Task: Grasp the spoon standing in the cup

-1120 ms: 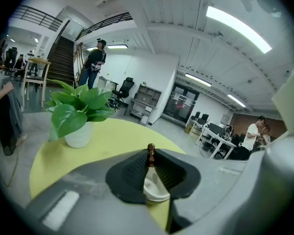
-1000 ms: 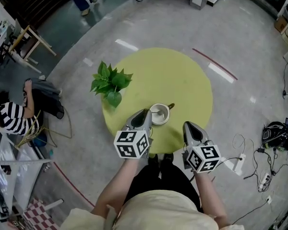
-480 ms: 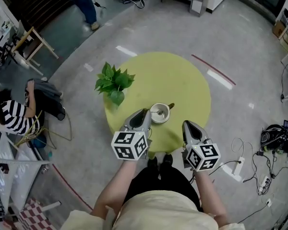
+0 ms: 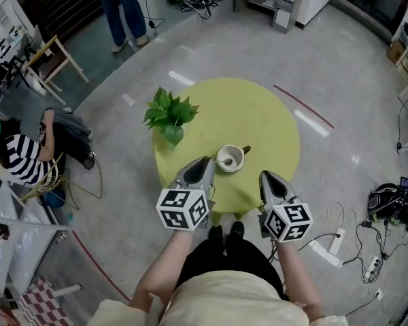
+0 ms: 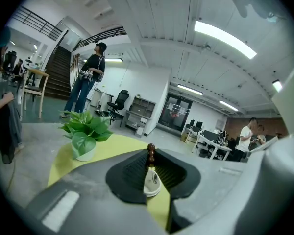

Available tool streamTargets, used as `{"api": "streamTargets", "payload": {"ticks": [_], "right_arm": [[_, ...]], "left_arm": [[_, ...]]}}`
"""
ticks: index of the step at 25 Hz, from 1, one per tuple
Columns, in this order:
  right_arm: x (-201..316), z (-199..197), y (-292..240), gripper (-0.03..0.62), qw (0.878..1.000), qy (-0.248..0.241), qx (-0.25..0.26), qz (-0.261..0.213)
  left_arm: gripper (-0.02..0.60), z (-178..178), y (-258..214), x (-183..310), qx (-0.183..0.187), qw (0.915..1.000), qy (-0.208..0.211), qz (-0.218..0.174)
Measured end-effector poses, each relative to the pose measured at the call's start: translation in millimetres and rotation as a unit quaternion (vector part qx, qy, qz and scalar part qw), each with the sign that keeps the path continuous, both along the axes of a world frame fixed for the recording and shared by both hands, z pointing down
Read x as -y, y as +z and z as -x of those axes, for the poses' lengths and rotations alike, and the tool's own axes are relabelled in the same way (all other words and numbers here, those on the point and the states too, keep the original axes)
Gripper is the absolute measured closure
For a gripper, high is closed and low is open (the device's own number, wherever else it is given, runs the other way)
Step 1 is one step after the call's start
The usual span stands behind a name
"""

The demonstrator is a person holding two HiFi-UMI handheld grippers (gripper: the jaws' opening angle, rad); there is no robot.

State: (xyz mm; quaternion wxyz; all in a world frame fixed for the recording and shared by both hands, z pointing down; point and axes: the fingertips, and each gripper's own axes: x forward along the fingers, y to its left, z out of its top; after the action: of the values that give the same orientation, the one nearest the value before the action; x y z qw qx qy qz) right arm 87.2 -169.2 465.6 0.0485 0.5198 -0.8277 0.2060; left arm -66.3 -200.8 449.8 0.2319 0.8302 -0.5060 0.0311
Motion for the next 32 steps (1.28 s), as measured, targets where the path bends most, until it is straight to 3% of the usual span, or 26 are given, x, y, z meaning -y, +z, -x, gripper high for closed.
{"api": "streamTargets", "payload": {"ticks": [32], "right_arm": [[-31, 21, -22, 0.594, 0.999, -0.013, -0.022, -0.040]], "left_arm": [[0.540, -1, 3, -46, -0.007, 0.9996, 0.028, 0.007]]}}
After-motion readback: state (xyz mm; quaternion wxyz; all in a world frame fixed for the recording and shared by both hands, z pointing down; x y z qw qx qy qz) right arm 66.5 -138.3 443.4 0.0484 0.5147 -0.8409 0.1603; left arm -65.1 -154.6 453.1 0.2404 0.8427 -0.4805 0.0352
